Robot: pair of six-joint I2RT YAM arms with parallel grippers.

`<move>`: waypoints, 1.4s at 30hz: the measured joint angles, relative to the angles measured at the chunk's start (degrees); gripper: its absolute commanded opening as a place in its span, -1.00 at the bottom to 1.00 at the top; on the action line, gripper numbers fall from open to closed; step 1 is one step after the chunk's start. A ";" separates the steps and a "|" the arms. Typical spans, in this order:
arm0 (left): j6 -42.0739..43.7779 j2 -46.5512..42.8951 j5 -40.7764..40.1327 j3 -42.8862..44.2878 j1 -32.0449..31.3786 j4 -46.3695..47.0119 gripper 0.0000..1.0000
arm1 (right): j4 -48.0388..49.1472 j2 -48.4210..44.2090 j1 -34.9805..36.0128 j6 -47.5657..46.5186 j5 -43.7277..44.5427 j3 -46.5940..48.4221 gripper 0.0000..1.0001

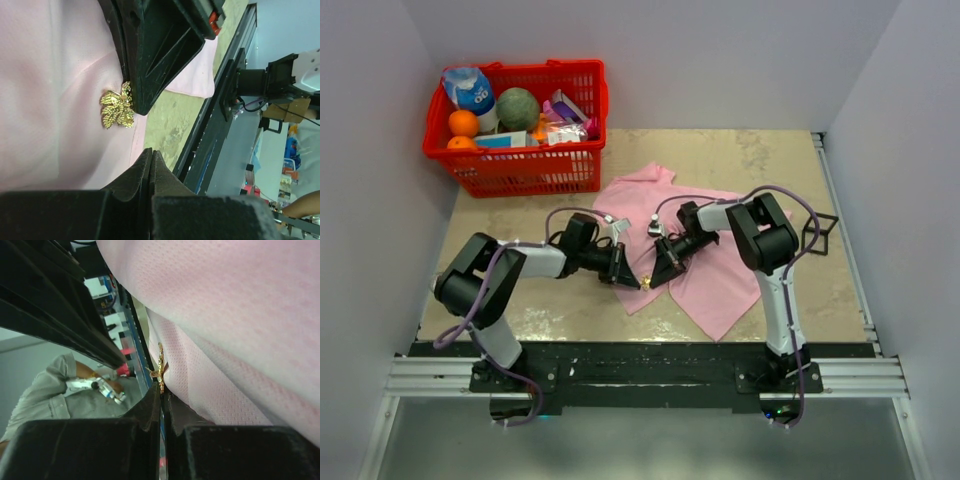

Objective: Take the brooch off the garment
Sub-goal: Close the brooch.

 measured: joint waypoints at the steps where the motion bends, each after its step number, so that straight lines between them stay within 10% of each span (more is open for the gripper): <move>1: -0.22 0.76 -0.37 0.24 -0.72 0.07 -1.00 | 1.46 -0.31 -0.11 1.16 -0.50 -0.83 -1.00; 42: -2.29 12.02 -2.84 8.48 -1.60 1.01 -1.00 | 6.12 -1.66 -0.37 6.03 2.60 -1.36 -1.00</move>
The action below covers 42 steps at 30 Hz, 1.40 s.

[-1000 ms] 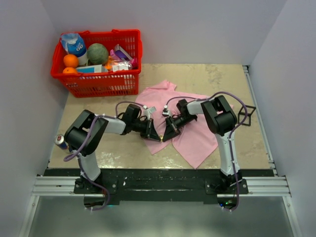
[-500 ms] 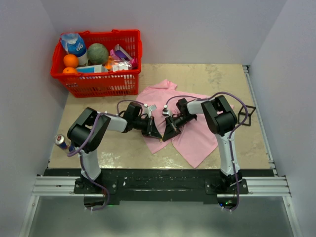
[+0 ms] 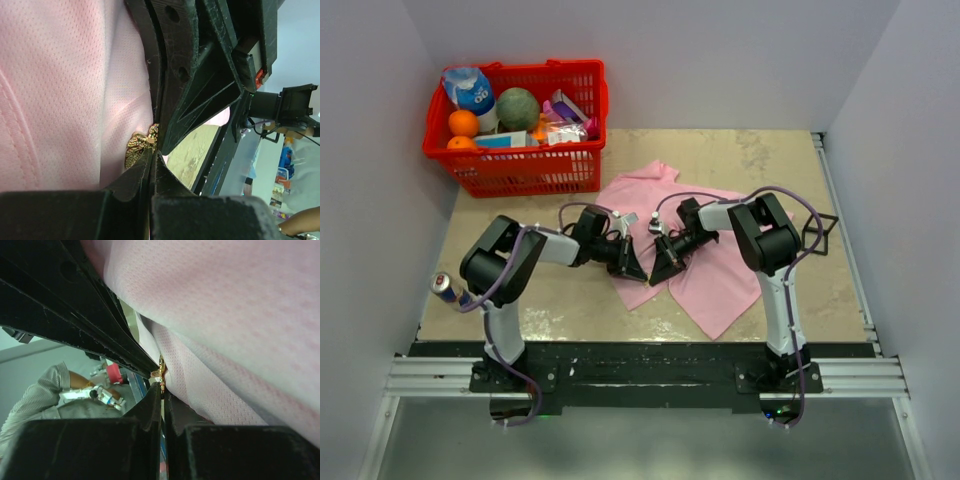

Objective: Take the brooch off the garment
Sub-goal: Close the brooch.

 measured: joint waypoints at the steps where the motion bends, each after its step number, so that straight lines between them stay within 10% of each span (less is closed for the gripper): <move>1: 0.11 0.20 0.02 0.37 0.00 -0.48 -1.00 | 0.07 0.00 0.00 0.07 0.13 0.00 -1.00; 42: 16.94 -7.54 -17.86 7.17 -2.62 -24.74 -1.00 | 1.90 -0.74 -0.39 2.80 2.03 0.02 -1.00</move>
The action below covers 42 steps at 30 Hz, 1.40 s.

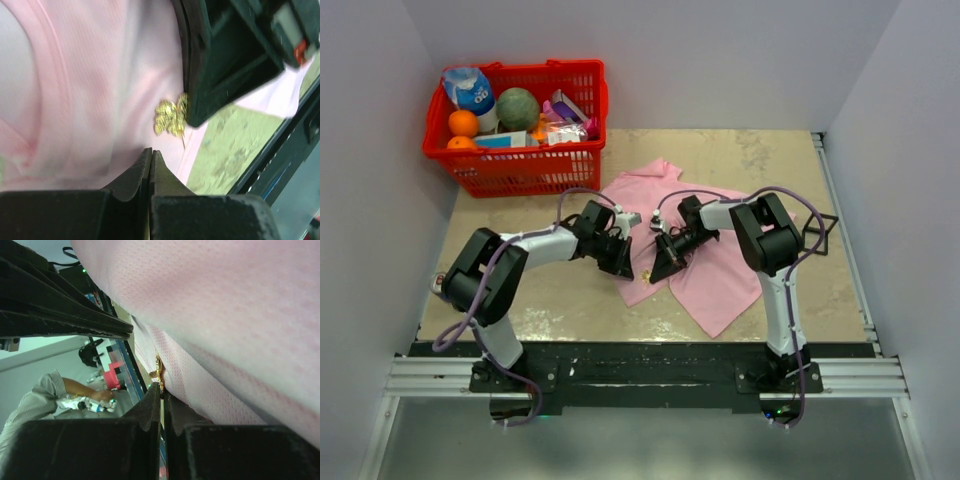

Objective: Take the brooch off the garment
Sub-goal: Close the brooch.

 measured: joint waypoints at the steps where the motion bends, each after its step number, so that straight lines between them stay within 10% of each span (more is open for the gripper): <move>1: 1.38 -1.07 0.28 -1.20 -0.02 -0.13 -1.00 | -0.17 0.00 0.00 -0.13 0.02 0.11 -1.00; 14: 5.14 -7.63 4.48 -6.34 -0.09 4.17 -1.00 | -3.02 -13.31 -0.15 1.01 9.33 -0.72 -1.00; 42: -4.00 -3.72 17.51 -8.44 1.01 21.46 -1.00 | 0.74 -16.04 -0.87 9.70 -1.29 -4.92 -1.00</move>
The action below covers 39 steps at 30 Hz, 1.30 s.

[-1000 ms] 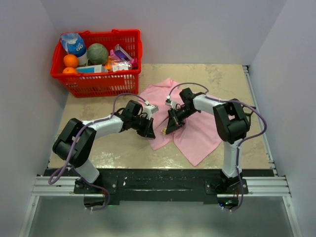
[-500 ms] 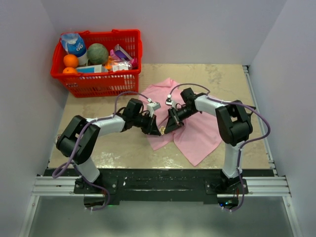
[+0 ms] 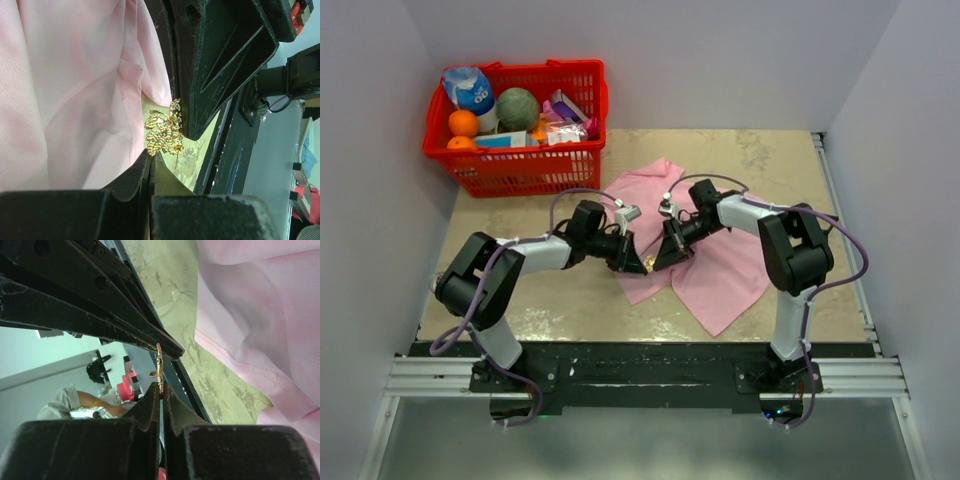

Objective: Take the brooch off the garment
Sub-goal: Close the brooch.

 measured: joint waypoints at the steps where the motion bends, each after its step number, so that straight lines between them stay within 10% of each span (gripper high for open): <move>1: -0.07 0.00 0.00 0.00 0.07 0.09 -1.00 | 0.13 0.00 0.00 0.20 0.00 0.09 -1.00; 39: -11.80 -0.02 8.31 -4.44 4.44 12.76 -1.00 | 7.26 3.80 0.81 3.61 -0.74 4.26 -1.00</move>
